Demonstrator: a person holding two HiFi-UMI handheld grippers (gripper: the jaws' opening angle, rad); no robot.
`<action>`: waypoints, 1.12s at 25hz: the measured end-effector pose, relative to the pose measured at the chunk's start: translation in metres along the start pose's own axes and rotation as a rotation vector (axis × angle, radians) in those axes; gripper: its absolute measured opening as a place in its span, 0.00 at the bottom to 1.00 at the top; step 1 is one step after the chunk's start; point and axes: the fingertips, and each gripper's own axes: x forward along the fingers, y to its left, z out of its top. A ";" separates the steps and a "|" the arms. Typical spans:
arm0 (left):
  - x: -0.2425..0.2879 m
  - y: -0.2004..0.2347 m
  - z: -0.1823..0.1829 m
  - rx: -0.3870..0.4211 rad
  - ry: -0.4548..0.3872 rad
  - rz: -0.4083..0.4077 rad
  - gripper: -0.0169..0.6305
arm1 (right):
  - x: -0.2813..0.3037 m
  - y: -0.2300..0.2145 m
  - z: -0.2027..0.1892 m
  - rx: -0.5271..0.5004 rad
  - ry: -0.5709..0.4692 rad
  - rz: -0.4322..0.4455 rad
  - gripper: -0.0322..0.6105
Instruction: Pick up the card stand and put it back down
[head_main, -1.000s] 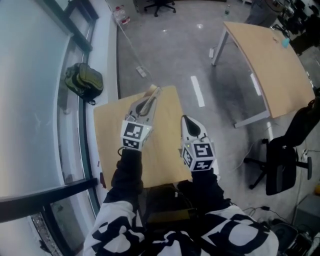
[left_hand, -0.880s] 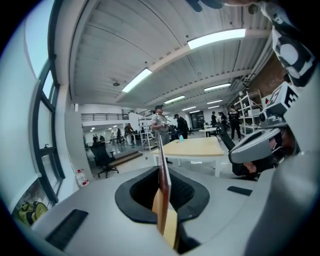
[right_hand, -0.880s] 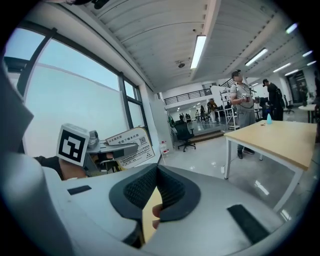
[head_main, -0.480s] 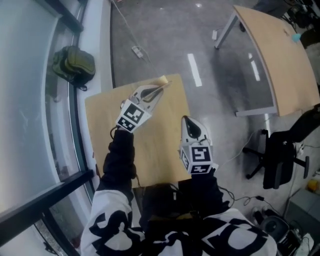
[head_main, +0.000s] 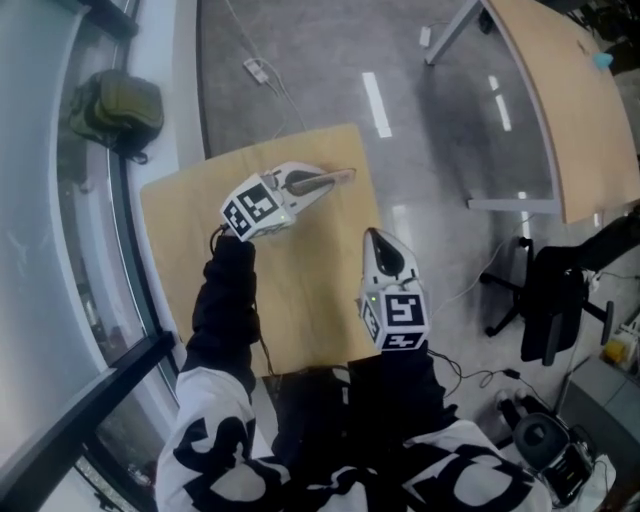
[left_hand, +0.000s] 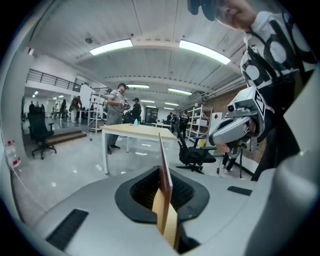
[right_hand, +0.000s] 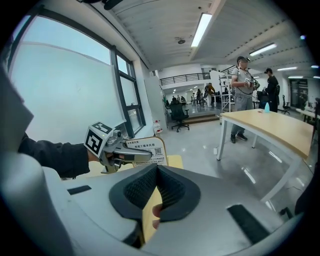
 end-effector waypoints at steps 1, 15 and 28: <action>0.003 -0.001 -0.005 -0.027 -0.005 -0.026 0.06 | 0.001 -0.002 -0.004 0.003 0.007 -0.006 0.08; 0.026 -0.008 -0.053 -0.160 0.008 -0.159 0.06 | 0.009 -0.002 -0.038 -0.016 0.075 -0.027 0.08; 0.021 0.000 -0.067 -0.145 0.077 -0.059 0.43 | -0.005 -0.001 -0.039 -0.027 0.064 -0.023 0.08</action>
